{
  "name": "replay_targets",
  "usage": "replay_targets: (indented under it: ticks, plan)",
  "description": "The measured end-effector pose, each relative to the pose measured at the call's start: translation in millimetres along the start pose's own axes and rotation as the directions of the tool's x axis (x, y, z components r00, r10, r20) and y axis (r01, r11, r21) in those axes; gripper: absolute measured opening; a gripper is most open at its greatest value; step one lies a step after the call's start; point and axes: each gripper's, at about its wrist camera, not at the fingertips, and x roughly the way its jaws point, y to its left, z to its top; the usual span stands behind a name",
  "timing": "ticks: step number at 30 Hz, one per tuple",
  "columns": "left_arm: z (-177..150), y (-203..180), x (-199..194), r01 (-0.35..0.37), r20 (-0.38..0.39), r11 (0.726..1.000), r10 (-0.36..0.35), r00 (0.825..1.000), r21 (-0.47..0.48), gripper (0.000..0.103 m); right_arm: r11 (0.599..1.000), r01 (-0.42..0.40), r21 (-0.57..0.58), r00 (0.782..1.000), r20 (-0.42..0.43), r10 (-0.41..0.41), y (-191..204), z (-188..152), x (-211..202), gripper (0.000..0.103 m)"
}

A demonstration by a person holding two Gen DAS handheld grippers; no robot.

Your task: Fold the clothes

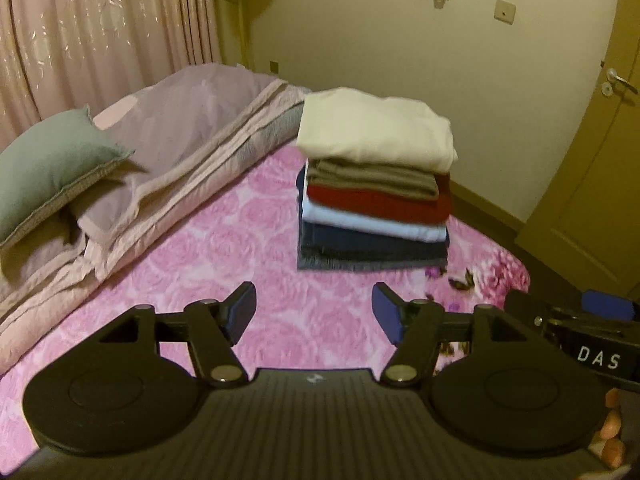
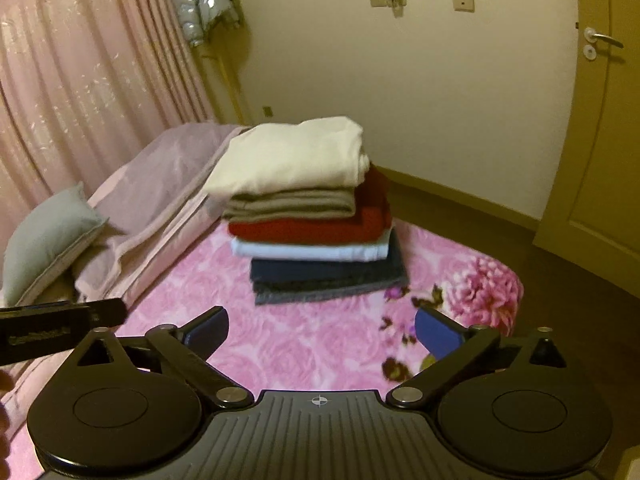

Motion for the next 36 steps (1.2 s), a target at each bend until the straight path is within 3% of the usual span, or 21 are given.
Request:
replay_targets:
  ticks: [12,19,36]
  plan:
    - [-42.1,-11.8,-17.9,0.007,-0.057,0.999,-0.005,0.998,0.043,0.060,0.999,0.022,0.033,0.999,-0.043,-0.020,-1.2,-38.4,-27.0,0.102]
    - [-45.0,-19.7,-14.5,0.027,-0.065,0.998,-0.024,0.998,0.048,0.060,0.998,0.034,0.056,0.998,-0.059,-0.031,-9.4,-42.4,-22.1,0.102]
    - [-30.7,-28.6,39.5,0.006,-0.107,1.000,-0.004,0.994,0.022,0.060,0.999,0.030,0.037,0.990,-0.142,-0.024,-26.2,-24.5,29.6,0.102]
